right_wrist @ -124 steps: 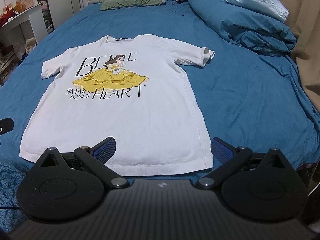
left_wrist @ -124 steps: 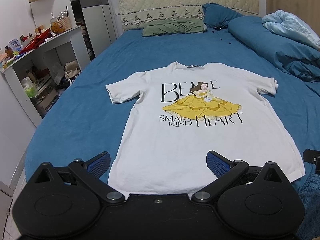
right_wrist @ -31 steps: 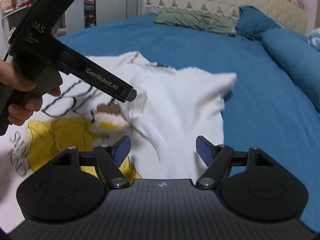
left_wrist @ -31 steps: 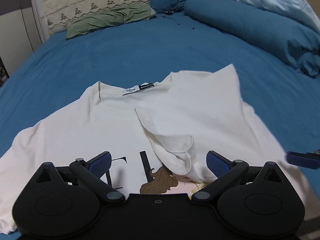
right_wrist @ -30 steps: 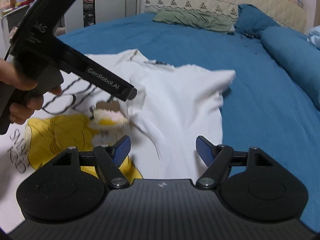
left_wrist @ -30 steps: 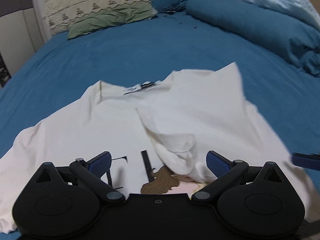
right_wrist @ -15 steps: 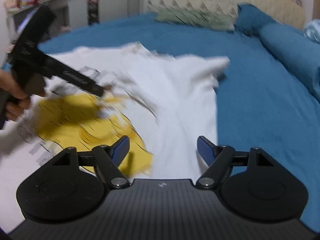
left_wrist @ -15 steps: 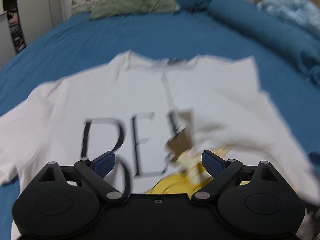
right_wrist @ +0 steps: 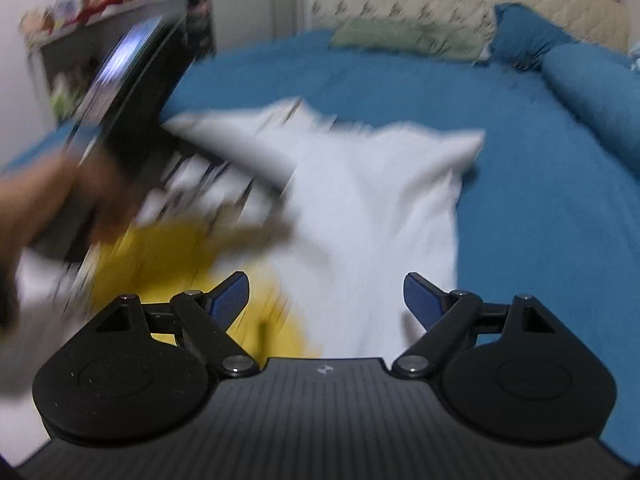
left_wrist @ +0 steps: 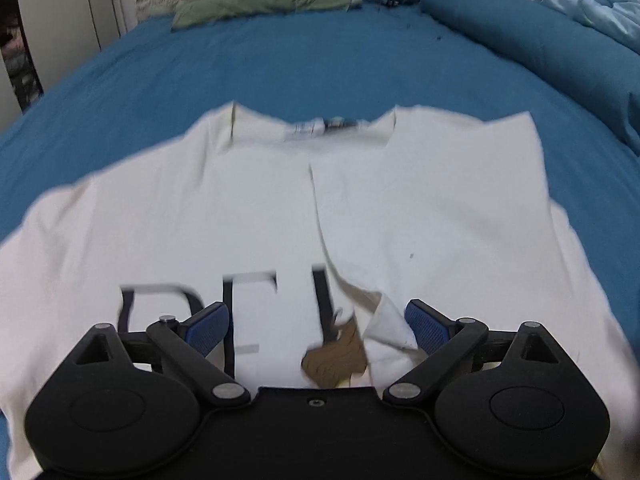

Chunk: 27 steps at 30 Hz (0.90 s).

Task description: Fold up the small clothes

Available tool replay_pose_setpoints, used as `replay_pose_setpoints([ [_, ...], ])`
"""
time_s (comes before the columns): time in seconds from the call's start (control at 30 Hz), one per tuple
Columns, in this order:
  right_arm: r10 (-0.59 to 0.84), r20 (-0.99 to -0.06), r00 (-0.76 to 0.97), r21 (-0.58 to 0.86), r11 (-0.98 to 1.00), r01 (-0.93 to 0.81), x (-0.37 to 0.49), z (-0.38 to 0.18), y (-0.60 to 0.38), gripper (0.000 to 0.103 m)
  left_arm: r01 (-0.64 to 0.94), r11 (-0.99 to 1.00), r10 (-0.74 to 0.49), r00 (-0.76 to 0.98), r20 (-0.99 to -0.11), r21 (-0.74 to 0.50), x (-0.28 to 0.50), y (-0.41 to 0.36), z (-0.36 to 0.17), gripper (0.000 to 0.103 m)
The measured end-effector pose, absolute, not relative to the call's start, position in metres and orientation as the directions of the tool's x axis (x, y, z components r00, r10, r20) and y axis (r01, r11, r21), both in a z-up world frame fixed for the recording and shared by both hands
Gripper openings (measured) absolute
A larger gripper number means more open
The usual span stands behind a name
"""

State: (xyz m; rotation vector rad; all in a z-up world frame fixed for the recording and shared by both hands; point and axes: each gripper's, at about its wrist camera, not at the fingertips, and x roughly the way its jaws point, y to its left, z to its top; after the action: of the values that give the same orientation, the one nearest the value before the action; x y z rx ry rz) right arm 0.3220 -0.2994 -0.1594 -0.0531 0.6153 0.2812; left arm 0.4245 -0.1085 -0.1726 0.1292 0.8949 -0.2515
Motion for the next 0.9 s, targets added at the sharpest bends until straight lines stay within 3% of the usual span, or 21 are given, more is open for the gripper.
replay_pose_setpoints([
  [0.13, 0.313, -0.478, 0.82, 0.207, 0.948, -0.241, 0.397, -0.148, -0.324, 0.1, 0.273, 0.962, -0.171, 0.615, -0.77, 0.004, 0.418, -0.104, -0.177, 0.098],
  [0.33, 0.311, -0.566, 0.764, 0.4, 0.913, -0.075, 0.507, -0.182, -0.352, 0.099, 0.264, 0.964, -0.178, 0.606, -0.775, -0.015, 0.421, -0.103, -0.174, 0.099],
  [0.43, 0.301, -0.563, 0.77, 0.447, 0.894, -0.023, 0.522, -0.189, -0.365, 0.097, 0.269, 0.963, -0.18, 0.621, -0.763, -0.009, 0.428, -0.104, -0.169, 0.099],
  [0.53, 0.328, -0.469, 0.82, 0.515, 0.856, -0.048, 0.494, -0.17, -0.38, 0.097, 0.272, 0.962, -0.172, 0.662, -0.729, 0.02, 0.444, -0.106, -0.16, 0.099],
  [0.7, 0.247, -0.522, 0.817, 0.358, 0.932, -0.053, 0.429, -0.163, -0.386, 0.097, 0.27, 0.961, -0.16, 0.704, -0.692, 0.053, 0.492, -0.117, -0.153, 0.098],
  [0.8, 0.178, -0.579, 0.795, 0.232, 0.972, -0.048, 0.412, -0.178, -0.38, 0.087, 0.262, 0.961, -0.132, 0.72, -0.681, 0.091, 0.512, -0.125, -0.155, 0.098],
  [0.9, 0.143, -0.616, 0.775, 0.212, 0.977, -0.011, 0.417, -0.2, -0.38, 0.076, 0.268, 0.942, -0.062, 0.729, -0.682, 0.201, 0.524, -0.138, -0.168, 0.096],
])
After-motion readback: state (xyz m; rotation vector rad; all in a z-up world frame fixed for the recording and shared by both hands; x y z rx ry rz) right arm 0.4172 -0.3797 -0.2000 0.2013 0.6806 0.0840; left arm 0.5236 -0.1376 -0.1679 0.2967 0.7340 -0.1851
